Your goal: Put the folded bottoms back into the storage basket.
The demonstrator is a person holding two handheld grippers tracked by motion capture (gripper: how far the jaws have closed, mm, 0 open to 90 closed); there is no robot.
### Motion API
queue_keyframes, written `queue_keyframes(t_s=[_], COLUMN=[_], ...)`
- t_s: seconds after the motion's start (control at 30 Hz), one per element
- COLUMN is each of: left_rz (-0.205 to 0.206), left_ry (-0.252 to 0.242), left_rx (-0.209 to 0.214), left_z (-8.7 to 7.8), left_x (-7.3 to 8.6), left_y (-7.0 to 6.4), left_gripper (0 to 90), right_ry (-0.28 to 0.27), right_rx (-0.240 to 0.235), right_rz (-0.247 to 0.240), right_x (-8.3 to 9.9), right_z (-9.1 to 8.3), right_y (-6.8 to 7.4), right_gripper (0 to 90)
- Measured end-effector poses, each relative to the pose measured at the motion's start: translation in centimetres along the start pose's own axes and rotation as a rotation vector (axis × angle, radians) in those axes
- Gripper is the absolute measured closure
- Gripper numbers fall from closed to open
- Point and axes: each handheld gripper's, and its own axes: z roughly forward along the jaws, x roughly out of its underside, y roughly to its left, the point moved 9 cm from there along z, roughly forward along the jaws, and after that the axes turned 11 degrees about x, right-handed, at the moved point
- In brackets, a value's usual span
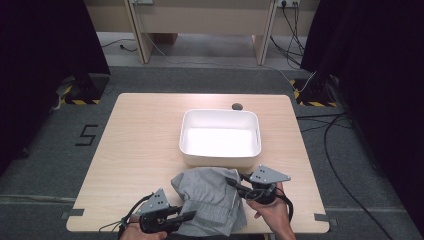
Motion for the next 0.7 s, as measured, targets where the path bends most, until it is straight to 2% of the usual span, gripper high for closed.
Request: queue_keyframes(t_s=[0.4,0.5,0.7], left_rz=[0.044,0.06,0.082], left_ry=[-0.032,-0.035,-0.035], left_rx=[0.033,0.04,0.039], left_z=[-0.8,-0.8,-0.8], left_x=[-3.8,-4.8,-6.8], left_y=[-0.9,-1.1,-1.0], left_gripper=[74.0,74.0,74.0], right_ry=[-0.078,-0.086,-0.101], right_rx=[0.025,0.026,0.046], right_rz=[-0.012,0.004,-0.024], right_x=[-3.6,-4.4,-6.2], right_z=[-1.9,-2.4,-2.9], right_y=[-0.8,-1.1,-1.9], right_gripper=[72.0,72.0,72.0])
